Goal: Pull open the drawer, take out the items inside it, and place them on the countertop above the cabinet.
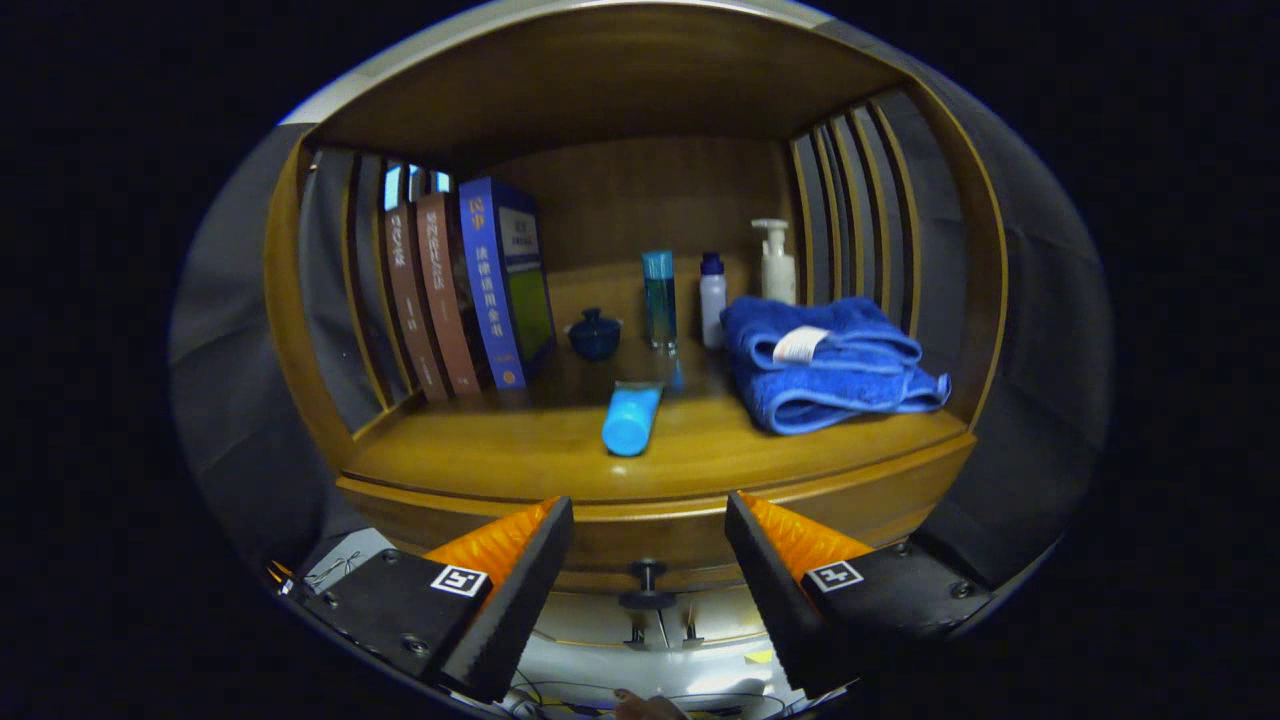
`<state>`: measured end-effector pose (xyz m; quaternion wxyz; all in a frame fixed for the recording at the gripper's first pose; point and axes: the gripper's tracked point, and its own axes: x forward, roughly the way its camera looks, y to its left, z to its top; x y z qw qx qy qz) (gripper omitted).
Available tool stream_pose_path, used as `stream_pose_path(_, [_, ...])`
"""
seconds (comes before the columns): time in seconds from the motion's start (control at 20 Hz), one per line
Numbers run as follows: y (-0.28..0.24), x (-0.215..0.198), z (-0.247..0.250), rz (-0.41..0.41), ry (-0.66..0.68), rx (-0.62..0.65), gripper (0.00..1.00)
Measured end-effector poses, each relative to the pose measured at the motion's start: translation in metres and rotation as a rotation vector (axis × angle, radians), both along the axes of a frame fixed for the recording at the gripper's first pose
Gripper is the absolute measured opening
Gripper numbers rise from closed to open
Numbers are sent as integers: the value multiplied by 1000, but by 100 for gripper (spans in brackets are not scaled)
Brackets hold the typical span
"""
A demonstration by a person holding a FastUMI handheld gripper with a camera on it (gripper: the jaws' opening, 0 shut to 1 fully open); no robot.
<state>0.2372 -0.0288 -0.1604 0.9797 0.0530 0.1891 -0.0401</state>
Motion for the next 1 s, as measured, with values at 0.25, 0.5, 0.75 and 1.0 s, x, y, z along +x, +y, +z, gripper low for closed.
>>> stream_pose_path(0.25, [5,-30,79,16,-156,-41,99])
stream_pose_path(0.5, [6,-73,137,11,-253,-72,99])
stream_pose_path(0.75, [7,-108,172,8,-335,-90,100])
stream_pose_path(1.0, [7,-126,188,4,-372,-73,99])
